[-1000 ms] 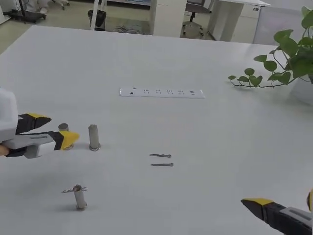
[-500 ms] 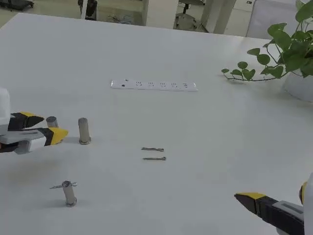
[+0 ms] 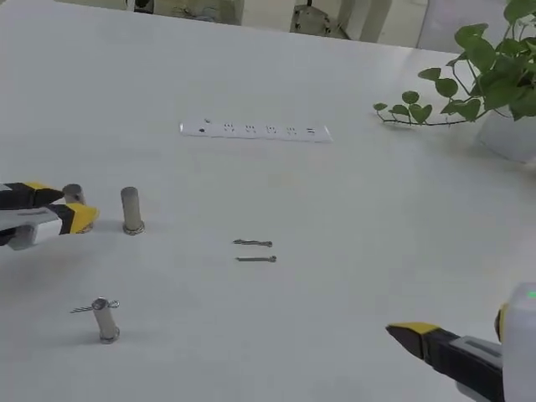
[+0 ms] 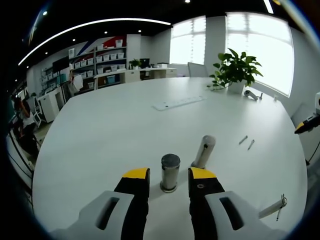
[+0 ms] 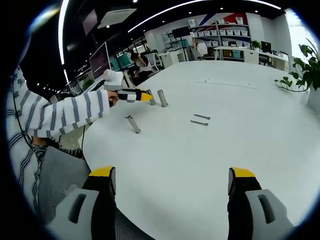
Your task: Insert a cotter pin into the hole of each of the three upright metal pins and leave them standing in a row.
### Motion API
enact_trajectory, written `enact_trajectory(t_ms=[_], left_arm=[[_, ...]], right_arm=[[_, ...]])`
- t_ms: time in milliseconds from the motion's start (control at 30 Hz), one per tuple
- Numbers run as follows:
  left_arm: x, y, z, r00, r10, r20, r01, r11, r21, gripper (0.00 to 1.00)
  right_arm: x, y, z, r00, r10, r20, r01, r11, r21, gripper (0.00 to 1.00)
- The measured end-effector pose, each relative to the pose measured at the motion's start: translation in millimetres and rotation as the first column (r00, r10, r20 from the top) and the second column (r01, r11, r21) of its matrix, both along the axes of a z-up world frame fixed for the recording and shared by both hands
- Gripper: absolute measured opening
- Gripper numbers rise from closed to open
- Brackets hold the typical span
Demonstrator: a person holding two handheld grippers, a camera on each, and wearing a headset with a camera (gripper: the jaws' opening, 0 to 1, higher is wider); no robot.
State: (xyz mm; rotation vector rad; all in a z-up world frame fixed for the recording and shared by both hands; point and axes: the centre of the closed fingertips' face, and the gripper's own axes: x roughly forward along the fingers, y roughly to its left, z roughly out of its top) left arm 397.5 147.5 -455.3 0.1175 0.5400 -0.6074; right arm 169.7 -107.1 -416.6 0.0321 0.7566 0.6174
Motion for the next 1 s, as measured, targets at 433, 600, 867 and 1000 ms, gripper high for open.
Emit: enact_trajectory(t_ms=[433,600,867,1000], left_arm=[[6.9,0.6,-6.5,1.000,-0.005,-0.002,0.005,1.000,-0.028,0.20],[7.1,-1.8,-7.2,1.000,-0.008,-0.009,0.007,0.998,-0.055,0.18],[5.8,-6.5,-8.1,0.999,-0.033,-0.018,0.032,0.996,-0.081,0.11],[6.2,-3.7,-7.2,0.997,-0.074,0.022,0.075,0.997,-0.024,0.10]], right_arm=[[-2.7,0.7,-5.9,1.000,-0.015,-0.022,0.015,1.000,0.002,0.91],[-4.0,-2.6,-9.1,0.999,-0.022,-0.033,0.022,1.000,-0.003,0.91],[-2.7,-2.5,-7.9,0.999,-0.022,-0.032,0.022,1.000,-0.004,0.91],[-2.1,-1.8,-7.5,0.999,-0.024,-0.029,0.024,1.000,0.001,0.91]])
